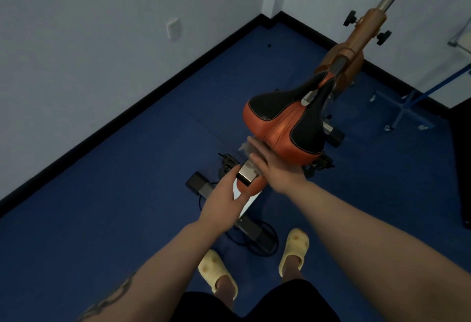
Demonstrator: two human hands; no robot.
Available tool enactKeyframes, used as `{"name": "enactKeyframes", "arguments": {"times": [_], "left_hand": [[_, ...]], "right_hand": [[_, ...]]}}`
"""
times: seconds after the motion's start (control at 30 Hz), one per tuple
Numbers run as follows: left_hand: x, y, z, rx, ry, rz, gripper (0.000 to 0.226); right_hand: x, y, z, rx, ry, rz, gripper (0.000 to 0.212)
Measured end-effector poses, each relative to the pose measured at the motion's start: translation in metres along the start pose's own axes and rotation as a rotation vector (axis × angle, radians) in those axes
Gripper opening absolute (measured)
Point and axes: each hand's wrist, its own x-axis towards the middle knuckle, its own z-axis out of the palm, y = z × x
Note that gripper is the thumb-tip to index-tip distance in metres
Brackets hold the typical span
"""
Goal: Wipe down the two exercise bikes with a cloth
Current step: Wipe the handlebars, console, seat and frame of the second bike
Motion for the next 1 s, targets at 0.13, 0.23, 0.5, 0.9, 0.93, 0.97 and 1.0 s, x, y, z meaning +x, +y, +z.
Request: {"name": "enactKeyframes", "arguments": {"times": [0.13,0.23,0.5,0.9,0.93,0.97,1.0], "left_hand": [[0.000,-0.003,0.001,-0.016,0.001,0.002,0.062],[-0.002,-0.002,-0.003,-0.002,-0.009,0.010,0.058],[0.001,-0.005,0.000,-0.007,0.008,0.004,0.057],[0.003,-0.006,-0.008,0.024,-0.030,-0.015,0.060],[0.003,-0.007,-0.008,0.028,-0.031,-0.012,0.060],[0.002,-0.007,-0.008,0.035,-0.039,0.000,0.060],[0.001,-0.008,-0.008,0.042,-0.052,0.010,0.062]], "right_hand": [[-0.008,-0.011,0.023,-0.219,0.112,-0.049,0.046],[0.000,0.001,0.003,-0.062,-0.009,-0.093,0.047],[0.003,-0.005,0.004,-0.144,-0.045,-0.148,0.044],[0.005,-0.007,0.007,-0.103,-0.050,-0.067,0.038],[0.001,-0.016,0.016,-0.218,-0.059,-0.068,0.042],[-0.002,-0.017,0.021,-0.299,-0.038,-0.112,0.045],[-0.003,-0.012,0.019,-0.298,-0.046,-0.175,0.047]]}}
